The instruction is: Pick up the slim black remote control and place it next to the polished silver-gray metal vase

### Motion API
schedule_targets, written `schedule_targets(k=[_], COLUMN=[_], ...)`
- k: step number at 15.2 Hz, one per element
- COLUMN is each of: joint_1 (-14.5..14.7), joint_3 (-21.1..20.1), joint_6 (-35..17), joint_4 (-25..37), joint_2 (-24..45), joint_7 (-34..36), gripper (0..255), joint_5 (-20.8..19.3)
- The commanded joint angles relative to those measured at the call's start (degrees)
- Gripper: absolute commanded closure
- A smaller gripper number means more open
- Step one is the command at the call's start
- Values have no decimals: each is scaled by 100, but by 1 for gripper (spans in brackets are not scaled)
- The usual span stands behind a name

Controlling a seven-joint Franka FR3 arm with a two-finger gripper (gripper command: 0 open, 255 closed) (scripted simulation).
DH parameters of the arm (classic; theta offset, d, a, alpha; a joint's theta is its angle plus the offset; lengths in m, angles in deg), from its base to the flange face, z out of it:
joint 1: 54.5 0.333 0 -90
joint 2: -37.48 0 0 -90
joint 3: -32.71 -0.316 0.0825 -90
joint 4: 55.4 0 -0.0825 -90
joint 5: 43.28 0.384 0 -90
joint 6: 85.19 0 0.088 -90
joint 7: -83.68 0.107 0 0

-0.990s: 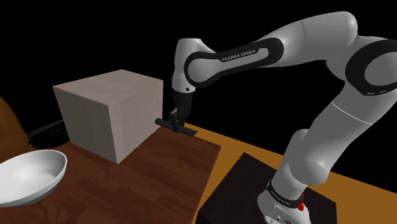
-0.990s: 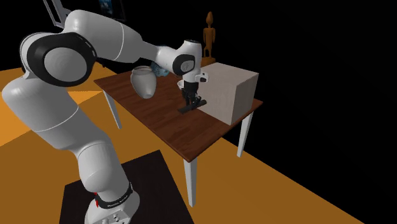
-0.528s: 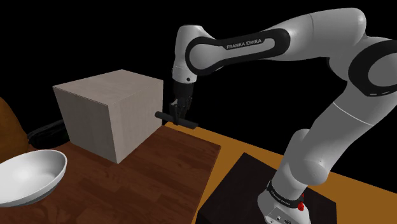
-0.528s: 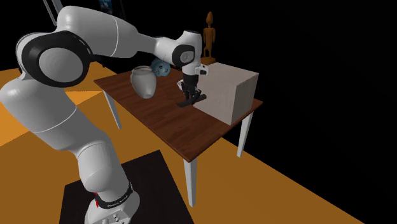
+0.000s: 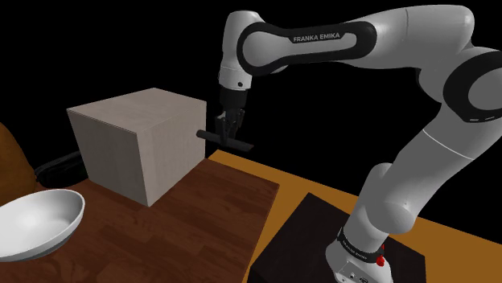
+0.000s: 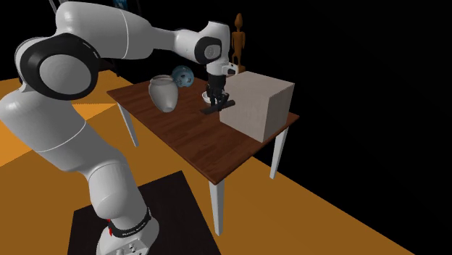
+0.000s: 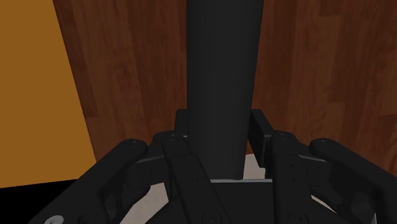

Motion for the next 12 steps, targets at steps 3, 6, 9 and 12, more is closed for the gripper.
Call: schedule_targets(k=[3,6,9,12], joint_1=[-5,-10,-14,-19], joint_3=[9,18,24,30], joint_6=[307,537,768,999], joint_4=[304,543,795,1060], joint_2=[-4,5,26,58], joint_7=[29,49,70,93], gripper=[255,255,255,255], joint_5=[-11,-20,-31,-41])
